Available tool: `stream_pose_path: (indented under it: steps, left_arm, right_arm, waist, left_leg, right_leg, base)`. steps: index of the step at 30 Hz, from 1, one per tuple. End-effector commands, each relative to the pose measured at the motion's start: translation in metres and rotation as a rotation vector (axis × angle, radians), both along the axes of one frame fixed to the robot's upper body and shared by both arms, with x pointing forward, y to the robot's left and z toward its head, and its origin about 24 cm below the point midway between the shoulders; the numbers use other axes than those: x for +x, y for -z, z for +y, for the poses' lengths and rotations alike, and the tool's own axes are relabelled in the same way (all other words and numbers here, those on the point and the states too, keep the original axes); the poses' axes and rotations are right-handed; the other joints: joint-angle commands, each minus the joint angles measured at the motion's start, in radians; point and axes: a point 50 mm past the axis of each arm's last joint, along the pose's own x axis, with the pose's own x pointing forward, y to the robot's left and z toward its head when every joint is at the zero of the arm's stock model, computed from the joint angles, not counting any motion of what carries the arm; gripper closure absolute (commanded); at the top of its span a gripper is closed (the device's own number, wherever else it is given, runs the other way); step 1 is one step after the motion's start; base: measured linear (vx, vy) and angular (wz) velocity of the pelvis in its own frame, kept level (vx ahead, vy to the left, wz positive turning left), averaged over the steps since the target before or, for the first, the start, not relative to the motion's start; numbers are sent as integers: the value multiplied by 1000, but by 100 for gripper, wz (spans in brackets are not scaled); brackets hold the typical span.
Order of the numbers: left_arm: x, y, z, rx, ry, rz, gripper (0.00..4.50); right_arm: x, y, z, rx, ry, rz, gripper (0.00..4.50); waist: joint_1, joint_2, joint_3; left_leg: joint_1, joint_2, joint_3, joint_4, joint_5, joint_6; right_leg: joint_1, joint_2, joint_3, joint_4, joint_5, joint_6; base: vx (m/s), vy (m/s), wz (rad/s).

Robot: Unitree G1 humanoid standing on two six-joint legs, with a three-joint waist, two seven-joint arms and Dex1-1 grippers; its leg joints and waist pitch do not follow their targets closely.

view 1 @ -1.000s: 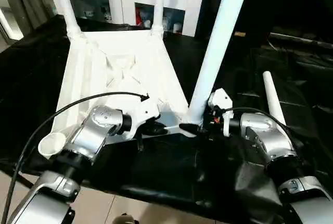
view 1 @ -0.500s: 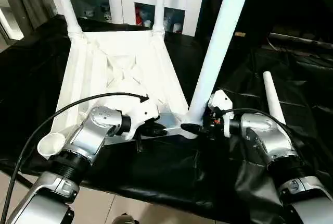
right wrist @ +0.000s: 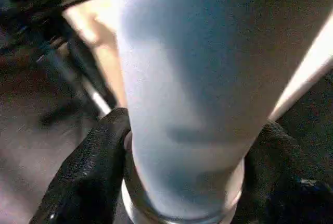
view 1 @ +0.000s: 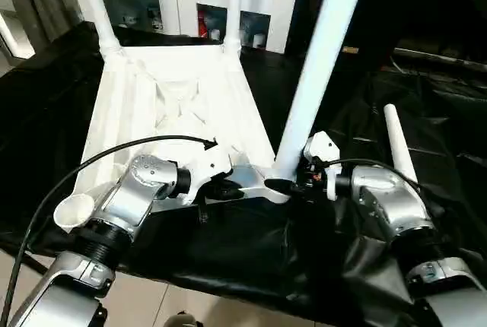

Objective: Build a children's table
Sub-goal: Rotate leg to tighten

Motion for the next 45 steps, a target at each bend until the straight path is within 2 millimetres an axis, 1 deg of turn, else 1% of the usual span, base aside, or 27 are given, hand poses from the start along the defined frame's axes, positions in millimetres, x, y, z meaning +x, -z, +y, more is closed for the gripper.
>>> stream_pose_path:
  steps: [1, 2, 3, 4, 5, 6, 7, 8, 9, 11, 12, 14, 19, 20, 23, 25, 27, 30, 32, 33, 34, 35, 36, 39, 42, 43, 45]
  left_arm:
    - [11, -9, -6, -42, -83, -50, 450]
    - [24, -6, -7, -32, -237, -63, 450]
    - [28, -5, -7, -26, -293, -66, 450]
    - [32, -4, -8, -24, -341, -63, 450]
    - [33, -3, -10, -25, -367, -61, 450]
    - [36, -4, -13, -35, -401, -59, 450]
    - [36, -4, -13, -35, -401, -59, 450]
    - [40, -4, -21, -51, -452, -56, 450]
    - [41, -3, -26, -51, -477, -58, 450]
    - [42, -3, -28, -48, -490, -60, 450]
    - [44, -3, -33, -38, -504, -66, 450]
    - [44, -1, -38, -25, -496, -69, 450]
    - [42, 1, -40, -13, -472, -71, 450]
    - [42, 1, -40, -13, -465, -69, 450]
    - [39, 3, -38, -16, -422, -67, 450]
    - [37, 2, -37, -19, -387, -77, 450]
    - [32, 1, -38, -30, -308, -73, 450]
    - [29, -1, -38, -41, -264, -71, 450]
    - [25, -3, -36, -41, -203, -72, 450]
    - [23, -3, -35, -42, -182, -63, 450]
    - [22, -2, -32, -41, -170, -53, 450]
    - [21, -2, -31, -45, -162, -50, 450]
    - [18, -3, -28, -62, -124, -38, 450]
    - [12, -7, -25, -86, -36, -43, 450]
    - [6, -10, -25, -115, 21, -20, 450]
    - [5, -11, -24, -115, 31, -14, 450]
    - [4, -12, -22, -110, 35, -10, 450]
  right_arm:
    - [3, 4, 1, 37, 64, 46, 178]
    - [10, 13, 6, 34, 221, 60, 178]
    - [12, 16, 8, 31, 282, 70, 178]
    - [14, 19, 10, 28, 347, 79, 178]
    - [15, 21, 12, 30, 392, 89, 178]
    - [17, 24, 15, 33, 467, 105, 178]
    - [17, 24, 15, 33, 467, 105, 178]
    - [21, 30, 18, 19, 614, 145, 178]
    - [22, 33, 19, -4, 681, 158, 178]
    - [22, 35, 20, -18, 709, 162, 178]
    - [24, 36, 23, -45, 760, 167, 178]
    - [27, 33, 26, -47, 780, 151, 178]
    - [30, 29, 28, -28, 798, 136, 178]
    - [31, 28, 29, -23, 794, 128, 122]
    - [33, 21, 28, 32, 765, 96, 106]
    - [34, 18, 26, 38, 743, 75, 84]
    - [36, 12, 23, 41, 668, 44, 69]
    - [36, 8, 20, 34, 605, 19, 40]
    - [32, 2, 17, 18, 443, -18, 40]
    - [29, 0, 14, 5, 367, -29, 40]
    - [26, -1, 11, -4, 296, -37, 40]
    - [25, -2, 10, -4, 272, -40, 40]
    - [19, -5, 4, -7, 167, -47, 40]
    - [13, -7, -2, -23, 70, -47, 40]
    - [10, -9, -5, -27, 17, -42, 40]
    - [9, -9, -6, -19, 0, -37, 40]
    - [8, -10, -6, -23, -22, -31, 74]
  waist:
    - [-3, 2, -63]
    - [-3, 2, -63]
    - [-7, 0, -60]
    - [-8, 2, -59]
    - [-9, -1, -62]
    - [-8, -2, -63]
    - [-10, -2, -61]
    - [-14, -2, -64]
    - [-15, -2, -65]
    - [-17, -1, -67]
    - [-15, -1, -68]
    - [-17, -1, -70]
    - [-18, 0, -67]
    - [-19, -1, -65]
    - [-18, -2, -65]
    - [-22, -3, -66]
    - [-25, -6, -67]
    - [-24, -3, -65]
    - [-21, -1, -66]
    - [-19, -3, -67]
    - [-20, -2, -67]
    - [-20, -2, -65]
    - [-17, -3, -63]
    - [-14, -5, -64]
    - [-13, -4, -63]
    - [-11, -4, -63]
    - [-8, -4, -63]
  left_leg:
    - [9, 68, -31, -72, -174, 37]
    - [11, 67, -31, -72, -186, 30]
    - [16, 65, -29, -73, -201, 19]
    - [17, 63, -32, -75, -218, 2]
    - [12, 63, -36, -77, -218, -5]
    - [13, 64, -36, -76, -216, -3]
    - [14, 64, -34, -76, -214, -2]
    - [12, 62, -33, -76, -199, 1]
    - [13, 63, -33, -76, -193, -2]
    - [13, 61, -32, -75, -182, 0]
    - [11, 61, -30, -72, -170, 10]
    - [9, 60, -29, -72, -151, 23]
    - [9, 62, -29, -73, -173, 27]
    - [10, 62, -29, -74, -183, 26]
    - [9, 62, -30, -74, -195, 26]
    - [3, 62, -32, -76, -183, 29]
    - [2, 63, -30, -72, -162, 44]
    - [5, 64, -28, -72, -160, 54]
    - [5, 66, -27, -71, -157, 59]
    - [4, 68, -28, -70, -154, 68]
    - [5, 69, -28, -71, -144, 72]
    - [4, 67, -27, -70, -152, 72]
    - [4, 67, -27, -70, -168, 75]
    - [3, 69, -28, -70, -165, 76]
    - [7, 68, -28, -70, -180, 67]
    - [8, 71, -29, -72, -179, 62]
    - [9, 72, -28, -71, -173, 65]
  right_leg:
    - [51, -109, 60, -78, -264, -191]
    - [51, -109, 60, -81, -299, -179]
    - [43, -106, 61, -86, -327, -173]
    - [44, -108, 59, -89, -371, -163]
    - [51, -113, 59, -90, -389, -149]
    - [50, -114, 59, -91, -386, -145]
    - [46, -112, 61, -91, -380, -143]
    - [46, -108, 61, -85, -343, -150]
    - [46, -109, 62, -84, -330, -153]
    - [48, -108, 61, -81, -293, -160]
    - [49, -109, 62, -78, -257, -165]
    - [51, -107, 61, -74, -211, -173]
    - [50, -108, 61, -78, -235, -169]
    - [50, -109, 61, -80, -252, -165]
    - [50, -112, 61, -83, -280, -158]
    - [55, -111, 61, -80, -265, -159]
    - [56, -111, 60, -76, -229, -173]
    - [53, -111, 61, -78, -239, -182]
    - [52, -111, 61, -77, -231, -184]
    - [57, -108, 60, -74, -208, -184]
    - [52, -108, 61, -72, -188, -194]
    - [53, -107, 59, -73, -197, -196]
    - [54, -108, 60, -78, -221, -188]
    - [55, -109, 61, -78, -238, -182]
    - [52, -110, 60, -82, -279, -184]
    - [50, -109, 60, -82, -291, -181]
    - [48, -109, 61, -80, -276, -186]
  base:
    - [0, 0, 0]
    - [0, 0, 0]
    - [0, 0, 0]
    - [0, 0, 0]
    - [0, 0, 0]
    - [0, 0, 0]
    - [0, 0, 0]
    - [0, 0, 0]
    - [0, 0, 0]
    - [0, 0, 0]
    - [0, 0, 0]
    - [0, 0, 0]
    - [0, 0, 0]
    - [0, 0, 0]
    - [0, 0, 0]
    - [0, 0, 0]
    - [0, 0, 0]
    - [0, 0, 0]
    - [0, 0, 0]
    - [0, 0, 0]
    - [0, 0, 0]
    - [0, 0, 0]
    - [0, 0, 0]
    - [0, 0, 0]
    - [0, 0, 0]
    - [0, 0, 0]
    - [0, 0, 0]
